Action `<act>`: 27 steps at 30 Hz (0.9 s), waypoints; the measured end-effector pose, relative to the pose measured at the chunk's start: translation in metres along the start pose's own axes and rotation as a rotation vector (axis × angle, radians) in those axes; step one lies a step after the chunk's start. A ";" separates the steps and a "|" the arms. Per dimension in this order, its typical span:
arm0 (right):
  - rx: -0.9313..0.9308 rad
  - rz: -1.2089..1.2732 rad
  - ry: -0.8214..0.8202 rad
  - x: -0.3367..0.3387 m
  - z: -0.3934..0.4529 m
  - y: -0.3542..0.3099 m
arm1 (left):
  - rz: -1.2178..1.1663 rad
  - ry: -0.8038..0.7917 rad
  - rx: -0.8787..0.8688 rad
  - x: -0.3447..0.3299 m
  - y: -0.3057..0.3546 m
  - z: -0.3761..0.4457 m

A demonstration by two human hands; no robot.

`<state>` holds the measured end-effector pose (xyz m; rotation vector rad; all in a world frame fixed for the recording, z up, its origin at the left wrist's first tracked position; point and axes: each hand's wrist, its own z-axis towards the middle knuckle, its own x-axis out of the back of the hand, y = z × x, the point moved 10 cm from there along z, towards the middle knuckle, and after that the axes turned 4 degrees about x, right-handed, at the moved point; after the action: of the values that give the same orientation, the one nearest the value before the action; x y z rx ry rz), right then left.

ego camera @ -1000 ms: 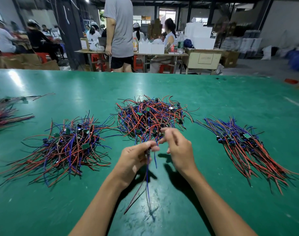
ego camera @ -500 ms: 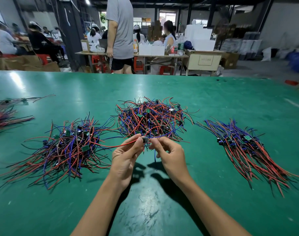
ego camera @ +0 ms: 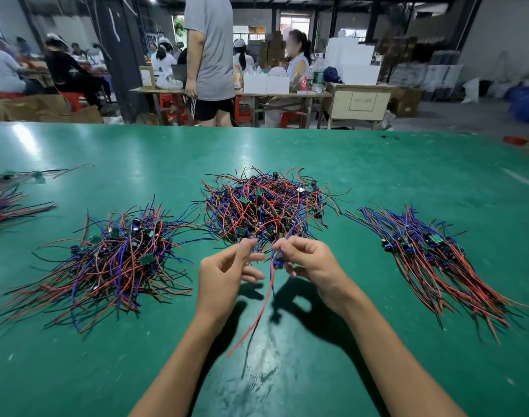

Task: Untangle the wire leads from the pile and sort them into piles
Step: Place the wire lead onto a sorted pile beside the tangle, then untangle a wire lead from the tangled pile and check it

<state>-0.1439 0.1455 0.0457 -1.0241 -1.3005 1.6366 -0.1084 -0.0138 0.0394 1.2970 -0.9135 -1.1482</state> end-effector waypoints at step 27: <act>0.052 -0.115 0.000 -0.029 -0.003 0.013 | -0.058 -0.134 0.238 -0.021 -0.020 -0.006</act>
<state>-0.1324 0.1173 0.0355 -0.9018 -1.2857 1.5754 -0.1101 0.0095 0.0215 1.4585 -1.1451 -1.2097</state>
